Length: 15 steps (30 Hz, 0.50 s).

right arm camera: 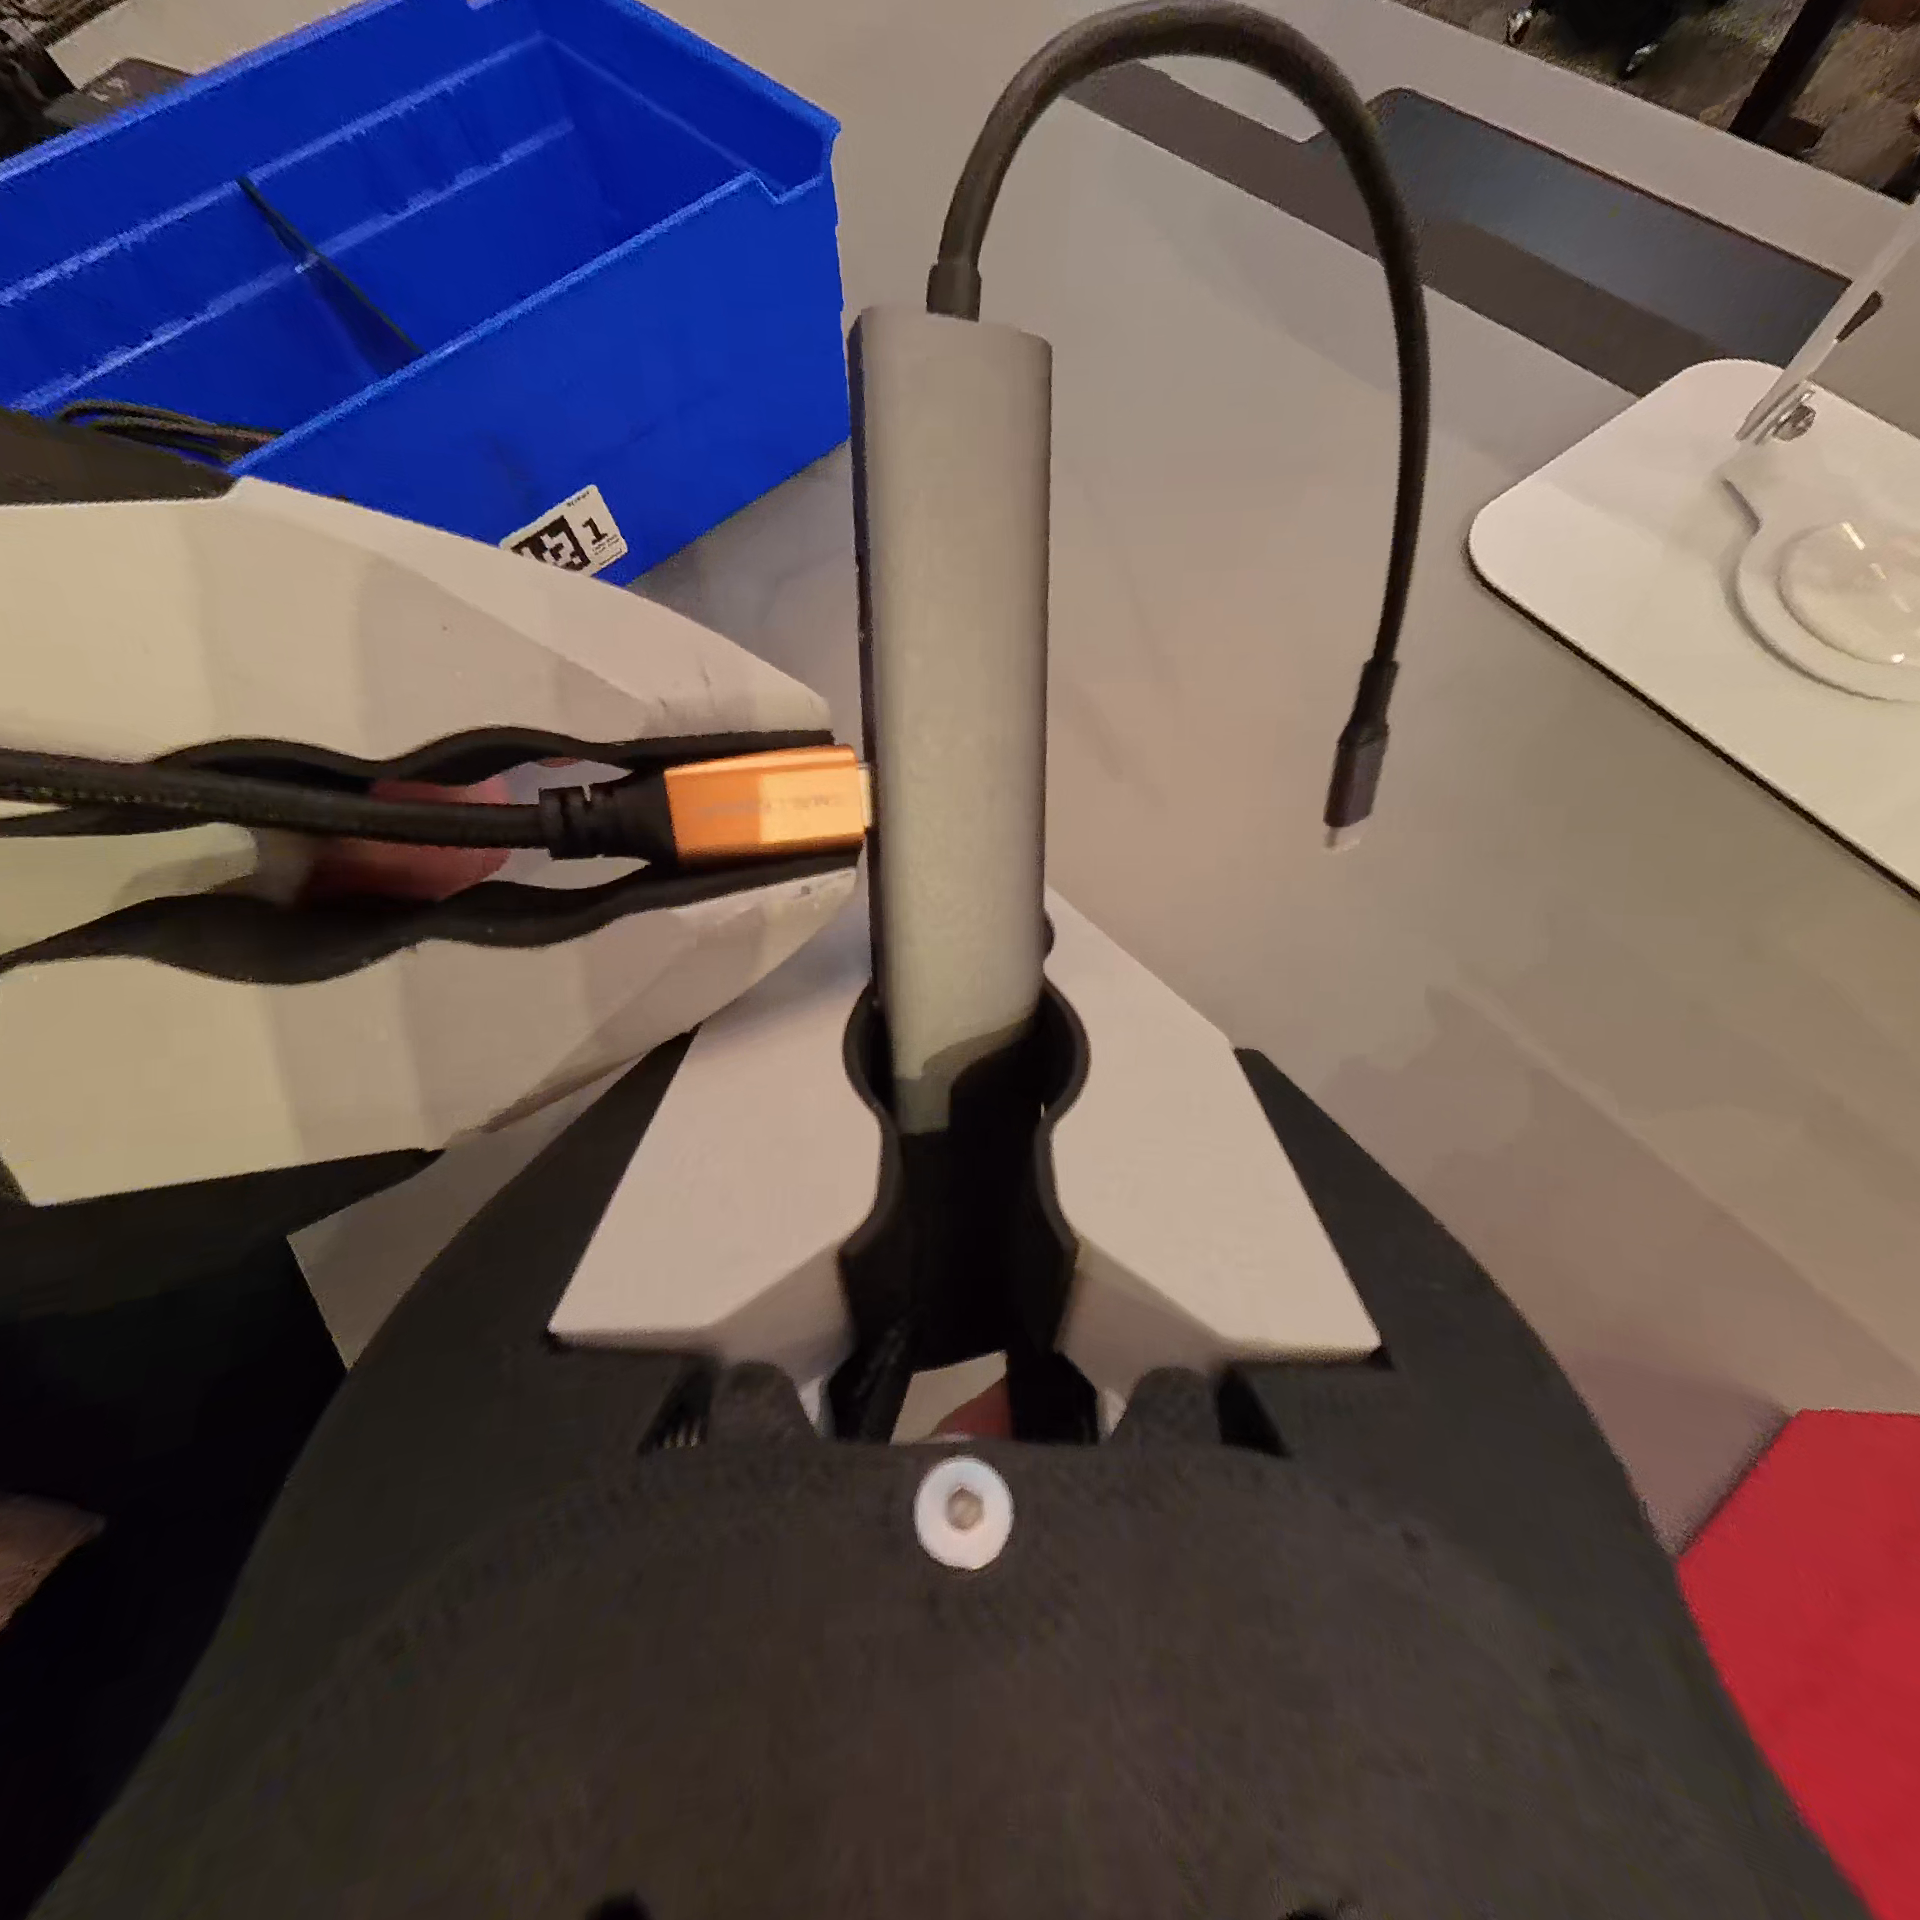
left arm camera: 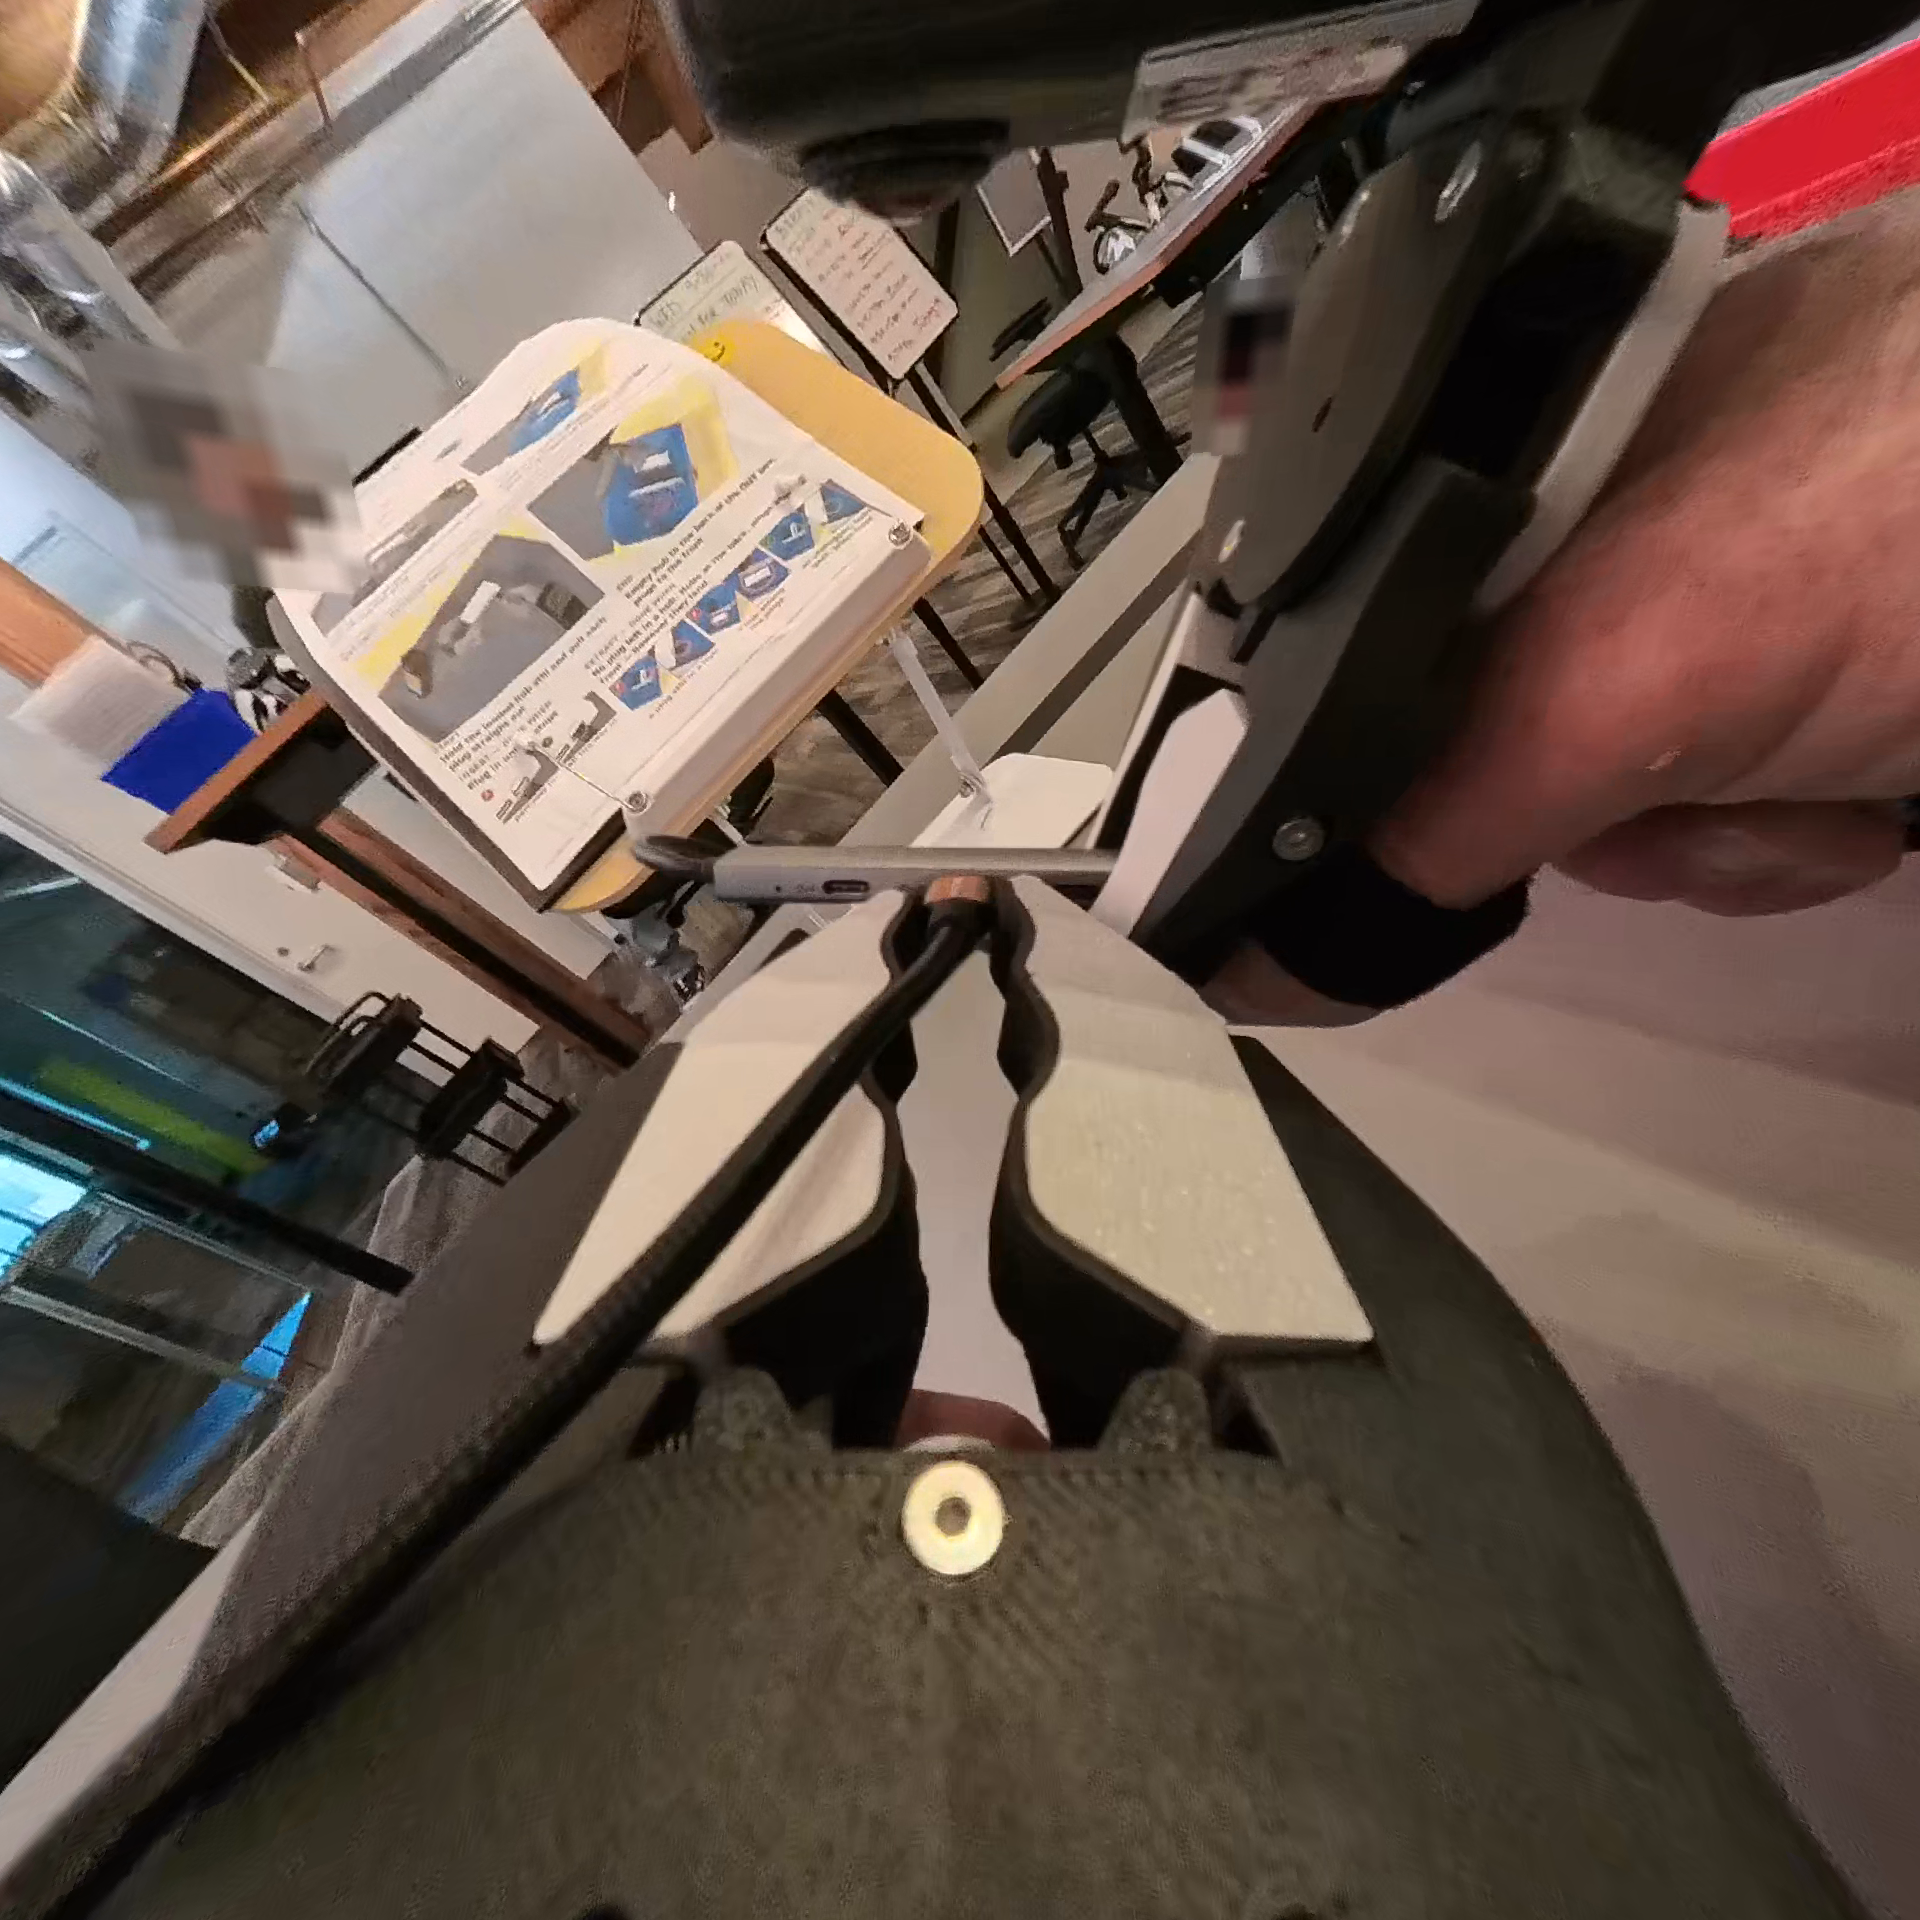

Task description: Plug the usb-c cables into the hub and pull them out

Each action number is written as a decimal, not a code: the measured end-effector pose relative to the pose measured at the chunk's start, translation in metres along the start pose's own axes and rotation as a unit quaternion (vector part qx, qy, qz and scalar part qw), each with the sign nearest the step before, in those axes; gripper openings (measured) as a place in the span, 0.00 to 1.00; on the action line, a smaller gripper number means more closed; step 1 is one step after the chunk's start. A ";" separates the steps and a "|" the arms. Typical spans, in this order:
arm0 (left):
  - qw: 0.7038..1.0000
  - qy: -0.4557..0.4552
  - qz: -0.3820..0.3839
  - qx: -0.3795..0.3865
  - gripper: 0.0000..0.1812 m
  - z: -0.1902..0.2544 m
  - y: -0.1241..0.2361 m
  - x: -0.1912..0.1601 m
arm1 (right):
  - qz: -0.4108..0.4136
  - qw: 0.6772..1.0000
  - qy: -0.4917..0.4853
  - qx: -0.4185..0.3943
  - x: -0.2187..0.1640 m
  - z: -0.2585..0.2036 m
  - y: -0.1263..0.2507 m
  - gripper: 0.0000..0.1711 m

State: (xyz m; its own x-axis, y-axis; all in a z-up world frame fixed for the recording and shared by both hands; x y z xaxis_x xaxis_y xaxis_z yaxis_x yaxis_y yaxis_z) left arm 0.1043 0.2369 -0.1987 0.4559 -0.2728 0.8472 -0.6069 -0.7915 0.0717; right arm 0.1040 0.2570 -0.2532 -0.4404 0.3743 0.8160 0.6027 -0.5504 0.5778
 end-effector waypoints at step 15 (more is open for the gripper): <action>0.998 -0.056 0.040 -0.014 0.06 0.000 0.006 0.017 | 0.015 0.999 -0.032 -0.006 -0.007 0.018 0.006 0.07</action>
State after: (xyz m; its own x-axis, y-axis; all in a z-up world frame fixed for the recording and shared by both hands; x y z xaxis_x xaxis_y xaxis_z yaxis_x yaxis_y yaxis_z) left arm 0.1082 0.2275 -0.1840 0.4744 -0.3957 0.7863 -0.6620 -0.7492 0.0224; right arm 0.1228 0.2646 -0.2552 -0.3780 0.4044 0.8328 0.6065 -0.5715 0.5528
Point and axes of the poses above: each gripper's, where its closed fingertips meet, y back along the fingers, x out of its top, z = x × y across the jaws, the point moved 1 cm from there along y, back along the fingers, and after that the axes turned 6 degrees about y, right-handed, at the moved point
